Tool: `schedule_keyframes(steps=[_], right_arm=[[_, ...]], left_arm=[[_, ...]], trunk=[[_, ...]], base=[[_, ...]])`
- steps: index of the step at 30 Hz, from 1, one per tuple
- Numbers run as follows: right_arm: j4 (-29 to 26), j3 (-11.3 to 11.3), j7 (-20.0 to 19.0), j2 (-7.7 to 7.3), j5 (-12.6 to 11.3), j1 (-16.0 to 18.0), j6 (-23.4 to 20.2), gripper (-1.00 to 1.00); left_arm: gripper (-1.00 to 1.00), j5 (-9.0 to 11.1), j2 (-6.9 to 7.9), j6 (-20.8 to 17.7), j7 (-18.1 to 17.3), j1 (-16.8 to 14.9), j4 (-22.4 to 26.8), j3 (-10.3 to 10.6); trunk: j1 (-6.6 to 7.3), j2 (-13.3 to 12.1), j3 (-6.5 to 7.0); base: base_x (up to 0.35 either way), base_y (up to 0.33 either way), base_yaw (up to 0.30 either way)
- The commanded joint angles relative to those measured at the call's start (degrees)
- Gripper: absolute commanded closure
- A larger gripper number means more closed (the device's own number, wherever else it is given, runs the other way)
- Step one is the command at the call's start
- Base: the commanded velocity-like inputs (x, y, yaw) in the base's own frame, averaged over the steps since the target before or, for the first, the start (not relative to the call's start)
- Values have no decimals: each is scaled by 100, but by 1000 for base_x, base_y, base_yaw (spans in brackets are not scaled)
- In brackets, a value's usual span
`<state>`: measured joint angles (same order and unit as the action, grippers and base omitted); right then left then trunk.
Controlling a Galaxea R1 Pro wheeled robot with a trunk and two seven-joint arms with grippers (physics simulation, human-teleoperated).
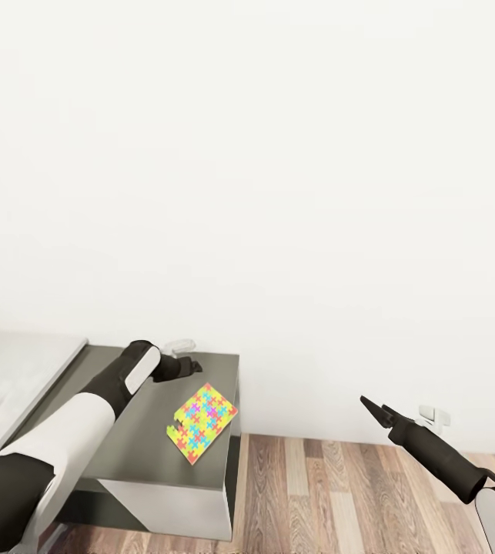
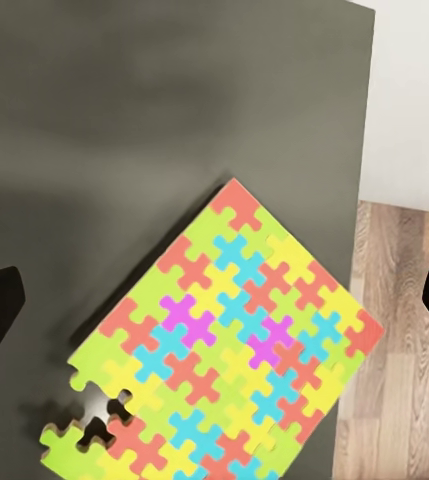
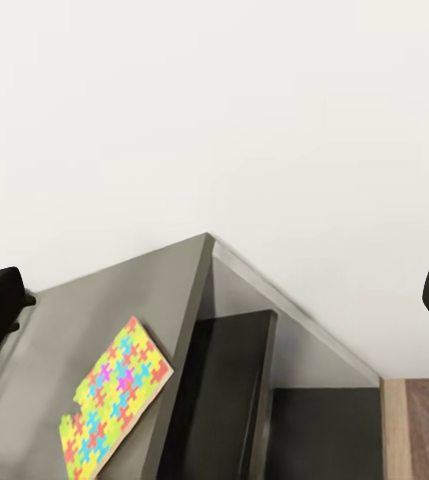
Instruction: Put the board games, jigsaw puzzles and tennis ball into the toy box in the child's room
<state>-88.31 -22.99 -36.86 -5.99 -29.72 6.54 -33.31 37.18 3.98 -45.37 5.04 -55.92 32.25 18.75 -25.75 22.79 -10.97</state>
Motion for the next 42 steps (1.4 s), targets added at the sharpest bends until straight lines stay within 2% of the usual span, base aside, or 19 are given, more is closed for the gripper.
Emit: schedule_keyframes(steps=[1,10,18,32,37,42], right_arm=[[-2,-6,-6,1,-34,5,-44,-100],[-2,-7,-6,0,-34,5,-44,-100],[-2,-8,-10,-5,-34,5,-44,-100],[-2,-12,-10,-7,-34,5,-44,-100],[-2,-12,-8,-7,-34,5,-44,-100],[-2,-8,-13,-5,-34,5,-44,-100]], left_arm=[[-100,61,11,-11,50,-7,10,40],[-100,61,29,0,-7,-14,10,48],[-100,61,26,6,-243,-15,9,52],[-100,61,41,11,-433,-15,-16,61],[-100,59,157,19,-783,-15,-17,60],[-100,9,240,132,-966,-15,-17,59]], trunk=[[-3,13,-22],[-3,13,-106],[-3,13,-182],[-3,13,-313],[-3,13,-360],[-3,13,-408]], base=[[0,0,0],[0,0,0],[0,0,0],[0,0,0],[0,0,0],[0,0,0]])
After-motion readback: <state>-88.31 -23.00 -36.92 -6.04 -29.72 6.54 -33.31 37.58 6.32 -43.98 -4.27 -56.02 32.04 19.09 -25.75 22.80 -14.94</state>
